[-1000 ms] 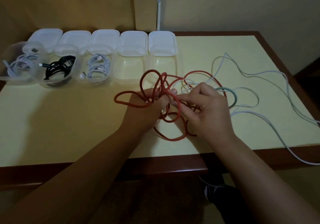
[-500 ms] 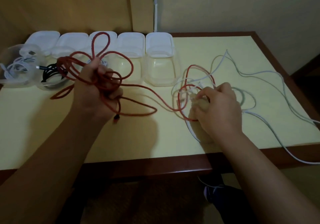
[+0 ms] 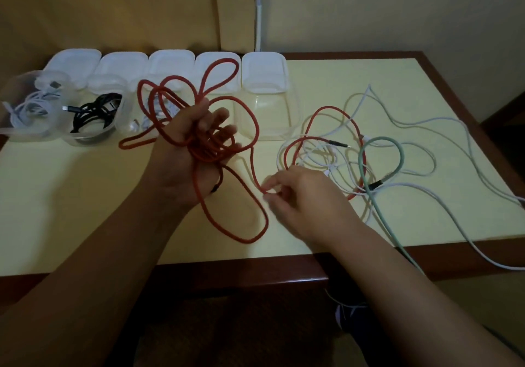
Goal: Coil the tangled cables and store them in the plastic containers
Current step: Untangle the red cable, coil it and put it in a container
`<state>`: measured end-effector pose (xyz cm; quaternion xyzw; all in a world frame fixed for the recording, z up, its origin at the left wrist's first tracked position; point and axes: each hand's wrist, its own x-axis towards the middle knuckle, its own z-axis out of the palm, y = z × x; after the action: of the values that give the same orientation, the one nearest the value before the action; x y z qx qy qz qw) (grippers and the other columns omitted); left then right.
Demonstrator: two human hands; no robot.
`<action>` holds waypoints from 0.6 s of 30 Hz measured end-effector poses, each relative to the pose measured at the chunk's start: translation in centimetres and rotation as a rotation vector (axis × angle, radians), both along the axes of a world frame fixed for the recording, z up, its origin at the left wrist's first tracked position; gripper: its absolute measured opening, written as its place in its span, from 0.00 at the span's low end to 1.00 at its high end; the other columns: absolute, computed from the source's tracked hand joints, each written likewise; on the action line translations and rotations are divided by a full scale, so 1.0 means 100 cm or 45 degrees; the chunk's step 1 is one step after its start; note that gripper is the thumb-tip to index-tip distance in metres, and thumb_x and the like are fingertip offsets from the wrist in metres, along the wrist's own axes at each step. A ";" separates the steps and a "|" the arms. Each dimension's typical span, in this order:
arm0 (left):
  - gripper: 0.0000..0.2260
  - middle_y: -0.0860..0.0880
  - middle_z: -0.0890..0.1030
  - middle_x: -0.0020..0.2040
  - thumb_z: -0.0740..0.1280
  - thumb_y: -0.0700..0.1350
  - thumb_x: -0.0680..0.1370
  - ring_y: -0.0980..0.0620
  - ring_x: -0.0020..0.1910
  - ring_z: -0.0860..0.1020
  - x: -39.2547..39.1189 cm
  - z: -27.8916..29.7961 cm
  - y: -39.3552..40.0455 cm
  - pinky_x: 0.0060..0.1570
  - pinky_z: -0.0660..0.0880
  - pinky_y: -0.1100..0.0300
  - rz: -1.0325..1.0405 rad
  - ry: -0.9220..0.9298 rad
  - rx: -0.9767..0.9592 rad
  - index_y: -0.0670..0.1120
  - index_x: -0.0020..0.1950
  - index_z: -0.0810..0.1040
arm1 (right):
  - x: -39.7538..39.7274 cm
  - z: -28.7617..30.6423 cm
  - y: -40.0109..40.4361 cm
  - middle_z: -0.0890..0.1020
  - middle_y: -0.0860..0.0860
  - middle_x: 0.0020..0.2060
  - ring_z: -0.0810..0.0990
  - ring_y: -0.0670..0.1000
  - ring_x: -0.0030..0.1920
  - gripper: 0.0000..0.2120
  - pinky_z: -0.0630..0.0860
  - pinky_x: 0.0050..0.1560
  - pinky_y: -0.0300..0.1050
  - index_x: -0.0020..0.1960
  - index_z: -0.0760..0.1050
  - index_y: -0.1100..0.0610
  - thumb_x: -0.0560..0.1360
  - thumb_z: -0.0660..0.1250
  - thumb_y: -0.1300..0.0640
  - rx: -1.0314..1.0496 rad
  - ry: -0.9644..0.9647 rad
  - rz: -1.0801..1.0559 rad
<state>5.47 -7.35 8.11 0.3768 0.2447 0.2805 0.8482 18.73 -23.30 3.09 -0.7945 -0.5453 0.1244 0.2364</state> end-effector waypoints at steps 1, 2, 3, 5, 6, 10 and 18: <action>0.16 0.51 0.77 0.36 0.63 0.47 0.82 0.51 0.45 0.82 -0.001 0.002 0.000 0.58 0.79 0.49 -0.002 -0.018 -0.002 0.48 0.35 0.69 | 0.001 -0.001 0.000 0.77 0.40 0.46 0.76 0.43 0.46 0.08 0.78 0.48 0.46 0.58 0.82 0.45 0.81 0.69 0.47 0.011 -0.003 -0.009; 0.16 0.52 0.72 0.31 0.62 0.46 0.83 0.52 0.39 0.81 -0.001 0.003 0.000 0.56 0.81 0.48 -0.009 -0.029 0.004 0.48 0.35 0.68 | 0.002 -0.003 0.000 0.77 0.42 0.46 0.77 0.44 0.47 0.05 0.78 0.50 0.49 0.55 0.81 0.46 0.81 0.67 0.50 0.017 -0.015 -0.003; 0.16 0.52 0.68 0.28 0.61 0.45 0.83 0.54 0.32 0.75 -0.001 0.003 0.000 0.52 0.82 0.49 -0.012 -0.006 0.038 0.48 0.35 0.68 | 0.002 -0.004 -0.001 0.76 0.43 0.47 0.76 0.46 0.47 0.04 0.78 0.50 0.51 0.54 0.79 0.48 0.82 0.65 0.52 0.030 -0.023 0.012; 0.17 0.53 0.64 0.25 0.63 0.41 0.83 0.55 0.26 0.66 -0.001 0.002 0.000 0.44 0.79 0.53 0.007 0.149 0.281 0.49 0.34 0.70 | 0.004 -0.004 -0.002 0.74 0.45 0.49 0.76 0.46 0.47 0.06 0.76 0.50 0.47 0.55 0.76 0.50 0.85 0.61 0.53 0.124 0.040 0.023; 0.16 0.53 0.66 0.24 0.65 0.39 0.82 0.55 0.25 0.65 -0.002 -0.001 0.002 0.40 0.77 0.55 0.024 0.265 0.477 0.49 0.34 0.72 | 0.005 -0.002 -0.003 0.73 0.45 0.50 0.75 0.44 0.48 0.06 0.75 0.50 0.42 0.56 0.76 0.51 0.86 0.60 0.54 0.200 0.100 0.018; 0.08 0.50 0.74 0.30 0.77 0.49 0.72 0.53 0.31 0.72 -0.006 -0.010 -0.006 0.33 0.71 0.61 -0.159 0.670 1.103 0.46 0.43 0.84 | 0.002 0.012 -0.002 0.74 0.45 0.50 0.76 0.43 0.51 0.06 0.70 0.50 0.33 0.56 0.76 0.55 0.86 0.60 0.57 0.464 0.219 -0.005; 0.08 0.46 0.73 0.30 0.73 0.45 0.77 0.47 0.31 0.69 0.002 -0.010 -0.022 0.36 0.68 0.54 -0.386 0.507 0.866 0.49 0.38 0.84 | -0.002 0.017 -0.003 0.79 0.49 0.38 0.78 0.52 0.37 0.05 0.74 0.38 0.51 0.55 0.74 0.53 0.87 0.61 0.54 0.513 0.469 -0.006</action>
<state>5.63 -9.52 7.13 0.7139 0.2392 0.1390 0.6433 18.49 -23.59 4.78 -0.6968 -0.5051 0.1553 0.4851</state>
